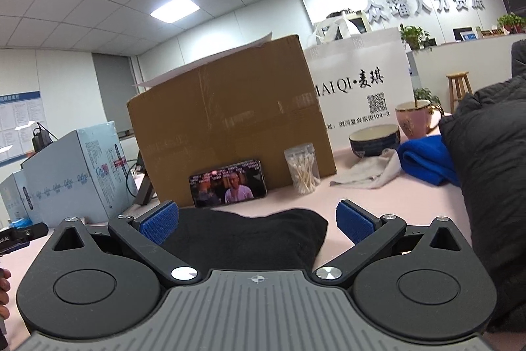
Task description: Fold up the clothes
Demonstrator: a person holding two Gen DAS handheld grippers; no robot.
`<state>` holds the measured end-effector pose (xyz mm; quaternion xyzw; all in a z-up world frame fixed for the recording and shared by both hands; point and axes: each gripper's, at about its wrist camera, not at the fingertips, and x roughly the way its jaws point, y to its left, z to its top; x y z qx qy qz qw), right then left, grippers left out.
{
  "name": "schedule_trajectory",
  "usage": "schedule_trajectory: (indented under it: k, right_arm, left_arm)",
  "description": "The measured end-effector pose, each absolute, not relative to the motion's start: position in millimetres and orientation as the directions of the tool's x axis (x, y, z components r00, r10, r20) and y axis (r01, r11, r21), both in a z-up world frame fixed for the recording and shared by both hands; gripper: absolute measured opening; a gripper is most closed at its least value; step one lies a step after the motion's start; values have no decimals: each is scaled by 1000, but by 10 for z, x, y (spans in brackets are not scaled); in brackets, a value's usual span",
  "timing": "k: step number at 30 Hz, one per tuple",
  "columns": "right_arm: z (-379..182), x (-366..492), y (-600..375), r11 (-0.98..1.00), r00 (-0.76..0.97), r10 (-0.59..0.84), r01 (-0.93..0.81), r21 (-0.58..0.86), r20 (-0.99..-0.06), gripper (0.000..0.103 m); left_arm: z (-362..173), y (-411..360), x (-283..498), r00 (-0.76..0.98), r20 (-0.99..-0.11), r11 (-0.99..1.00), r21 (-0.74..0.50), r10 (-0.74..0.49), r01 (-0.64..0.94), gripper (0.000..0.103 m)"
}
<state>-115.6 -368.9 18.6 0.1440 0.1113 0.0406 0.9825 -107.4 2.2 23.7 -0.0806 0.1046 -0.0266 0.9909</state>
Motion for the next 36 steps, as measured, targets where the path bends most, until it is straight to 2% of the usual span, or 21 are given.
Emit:
schedule_trajectory:
  k: [6,12,21,29,36]
  right_arm:
    - [121,-1280,-3719,947,955,141,-53,317,-261,103]
    - [82,-1350,-3744,933,946,166,-60,354,-277,103]
    - [-18,-1281,-3827,906,916,190,-25,423,-354,103]
    - [-131,-1153,-3877,873,868,243,0,488,-433,103]
    - [-163,-1110,-3924,850,850,271,10,527,-452,103]
  left_arm:
    - [143,104,-1227,950,-294,980,-191,-108,53,103]
    - [-74,82,-1322,907,-379,967,-232,-186,101,103]
    - [-222,-43,-1292,846,-450,935,-323,-287,145,103]
    - [-243,-4,-1233,818,-493,922,-370,-297,112,103]
    - [-202,58,-1241,800,-520,909,-411,-299,73,103]
